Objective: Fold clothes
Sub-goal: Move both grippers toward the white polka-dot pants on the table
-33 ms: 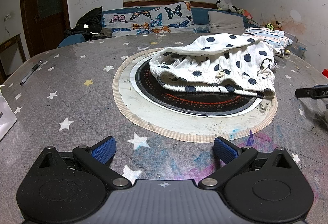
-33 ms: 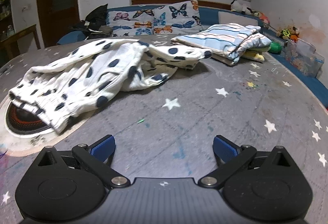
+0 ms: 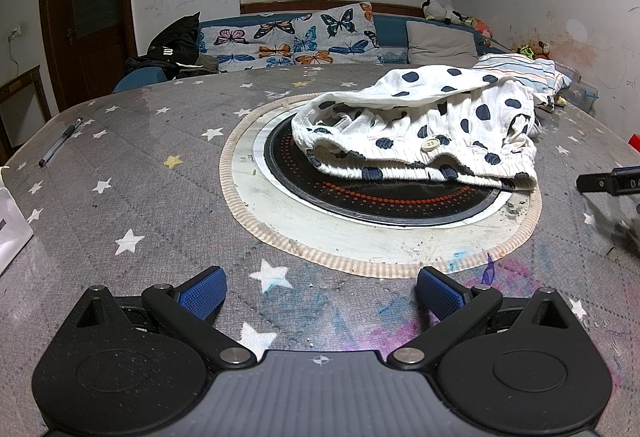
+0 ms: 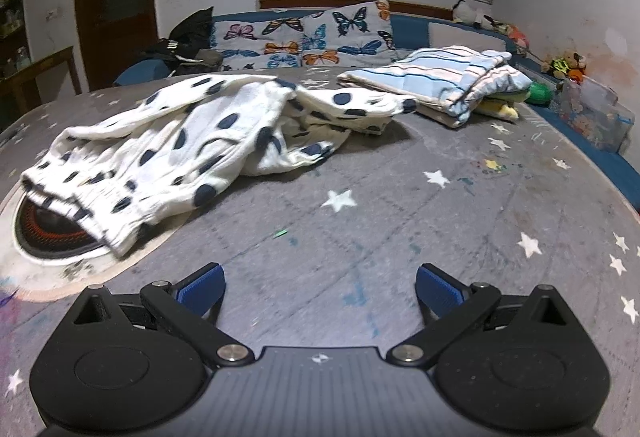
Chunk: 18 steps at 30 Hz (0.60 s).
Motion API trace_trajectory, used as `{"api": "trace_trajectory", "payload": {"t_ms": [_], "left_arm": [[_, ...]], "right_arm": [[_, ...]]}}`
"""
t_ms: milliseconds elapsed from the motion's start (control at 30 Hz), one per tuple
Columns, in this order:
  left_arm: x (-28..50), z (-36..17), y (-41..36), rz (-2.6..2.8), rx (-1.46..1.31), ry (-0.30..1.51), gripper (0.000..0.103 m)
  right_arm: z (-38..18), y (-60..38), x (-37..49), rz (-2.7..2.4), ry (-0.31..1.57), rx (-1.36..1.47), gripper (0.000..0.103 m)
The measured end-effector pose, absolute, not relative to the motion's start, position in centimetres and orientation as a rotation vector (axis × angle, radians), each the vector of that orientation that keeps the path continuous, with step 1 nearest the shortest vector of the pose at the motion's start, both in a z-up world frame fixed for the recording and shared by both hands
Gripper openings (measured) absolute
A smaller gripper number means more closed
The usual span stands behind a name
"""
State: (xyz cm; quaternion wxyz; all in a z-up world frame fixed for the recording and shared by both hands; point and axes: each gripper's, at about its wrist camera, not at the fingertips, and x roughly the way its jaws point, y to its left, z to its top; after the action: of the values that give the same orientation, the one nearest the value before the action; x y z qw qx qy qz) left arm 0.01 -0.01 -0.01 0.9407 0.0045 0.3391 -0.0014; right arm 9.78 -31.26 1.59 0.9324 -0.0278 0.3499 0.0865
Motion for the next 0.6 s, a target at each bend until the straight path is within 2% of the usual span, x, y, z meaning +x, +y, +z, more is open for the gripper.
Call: {"api": "trace_trajectory", "payload": {"t_ms": [167, 600], "left_arm": [[0.0, 0.0, 0.0, -0.003, 0.009, 0.691, 0.103], [0.4, 0.1, 0.1, -0.003, 0.011, 0.702, 0.103]], "right_arm": [[1.9, -29.3, 7.7, 0.182, 0.651, -0.125, 0.103], [3.4, -26.7, 5.4, 0.249, 0.658, -0.094, 0.103]]}}
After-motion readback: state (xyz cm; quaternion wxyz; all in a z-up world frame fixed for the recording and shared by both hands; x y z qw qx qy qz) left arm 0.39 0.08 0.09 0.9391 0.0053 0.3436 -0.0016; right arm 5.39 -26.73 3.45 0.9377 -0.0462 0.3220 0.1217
